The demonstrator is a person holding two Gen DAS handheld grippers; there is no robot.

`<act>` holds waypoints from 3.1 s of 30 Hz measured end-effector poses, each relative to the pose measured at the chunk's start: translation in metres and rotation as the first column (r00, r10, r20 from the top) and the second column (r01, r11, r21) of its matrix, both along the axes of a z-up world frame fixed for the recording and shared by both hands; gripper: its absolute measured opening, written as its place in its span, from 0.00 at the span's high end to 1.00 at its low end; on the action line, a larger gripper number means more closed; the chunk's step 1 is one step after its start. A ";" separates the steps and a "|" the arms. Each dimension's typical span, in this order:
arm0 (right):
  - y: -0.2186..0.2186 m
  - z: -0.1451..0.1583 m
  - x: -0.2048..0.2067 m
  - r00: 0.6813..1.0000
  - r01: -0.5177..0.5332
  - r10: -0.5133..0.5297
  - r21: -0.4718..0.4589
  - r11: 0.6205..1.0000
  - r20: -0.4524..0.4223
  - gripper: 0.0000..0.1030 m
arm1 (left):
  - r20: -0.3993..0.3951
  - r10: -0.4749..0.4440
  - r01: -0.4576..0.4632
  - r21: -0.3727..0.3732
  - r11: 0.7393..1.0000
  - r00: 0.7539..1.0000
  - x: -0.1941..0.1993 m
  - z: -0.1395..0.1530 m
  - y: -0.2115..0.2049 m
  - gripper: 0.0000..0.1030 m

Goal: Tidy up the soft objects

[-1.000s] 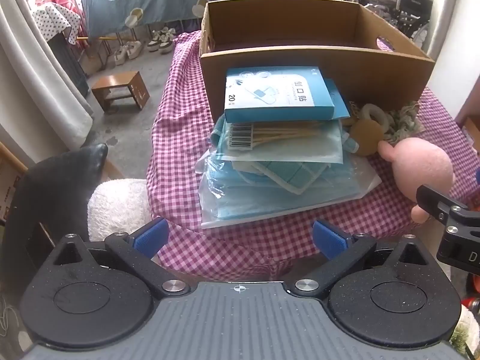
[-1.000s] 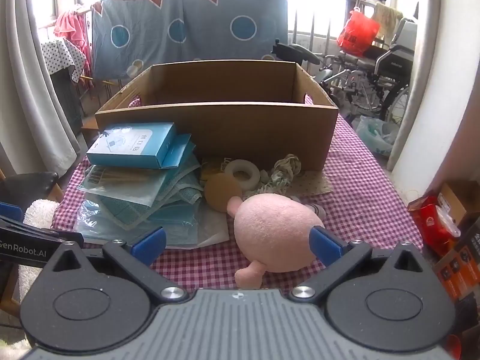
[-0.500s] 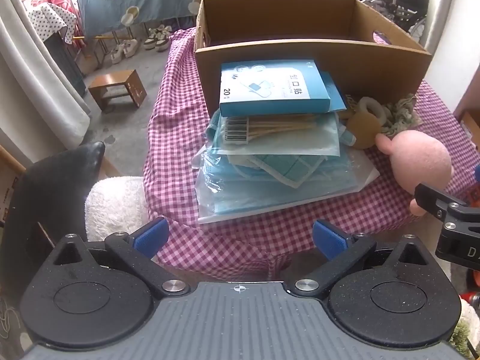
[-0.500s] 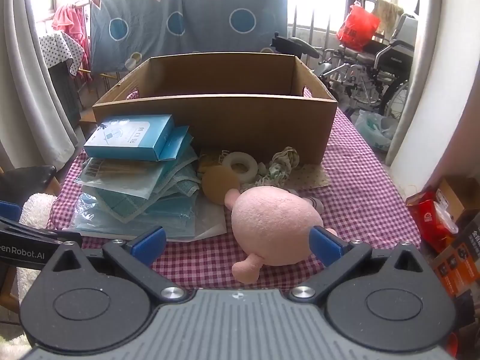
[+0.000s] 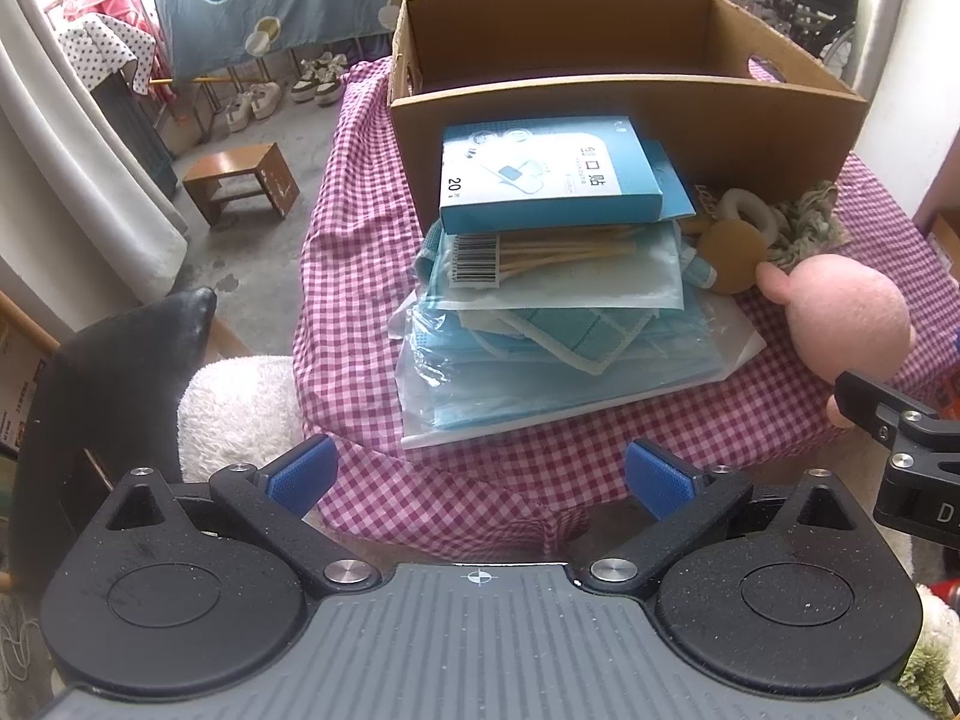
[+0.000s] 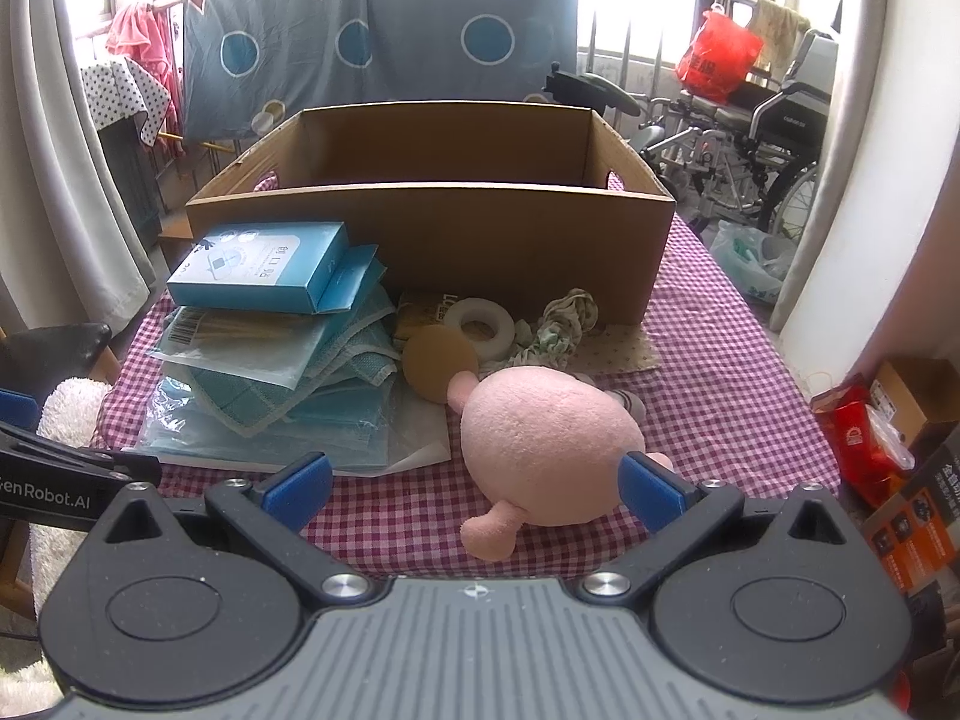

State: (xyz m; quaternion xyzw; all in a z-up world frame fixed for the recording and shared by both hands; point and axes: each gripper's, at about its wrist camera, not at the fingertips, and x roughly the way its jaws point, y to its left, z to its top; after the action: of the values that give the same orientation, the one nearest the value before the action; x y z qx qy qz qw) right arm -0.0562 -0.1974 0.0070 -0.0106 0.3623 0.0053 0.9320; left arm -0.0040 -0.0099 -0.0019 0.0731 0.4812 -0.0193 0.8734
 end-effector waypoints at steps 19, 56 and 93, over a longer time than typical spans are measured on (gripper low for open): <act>-0.001 -0.001 0.000 1.000 0.002 -0.002 0.004 1.000 -0.007 0.00 | -0.005 0.000 0.000 0.006 1.000 1.000 -0.001 -0.001 -0.002 0.01; 0.006 -0.007 0.007 1.000 -0.022 0.021 -0.017 1.000 -0.021 0.00 | -0.025 0.012 -0.012 0.018 1.000 1.000 0.004 -0.006 0.004 0.01; 0.002 0.046 0.108 0.973 -0.199 0.150 0.310 0.929 0.177 0.00 | 0.293 -0.171 0.232 -0.190 0.954 0.941 0.062 0.016 0.031 0.05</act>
State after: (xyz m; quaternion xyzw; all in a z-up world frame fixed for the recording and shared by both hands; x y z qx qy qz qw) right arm 0.0519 -0.1949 0.0527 0.1110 0.2827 0.1473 0.9413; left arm 0.0579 0.0212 0.0136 0.0262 0.3406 -0.1524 0.9274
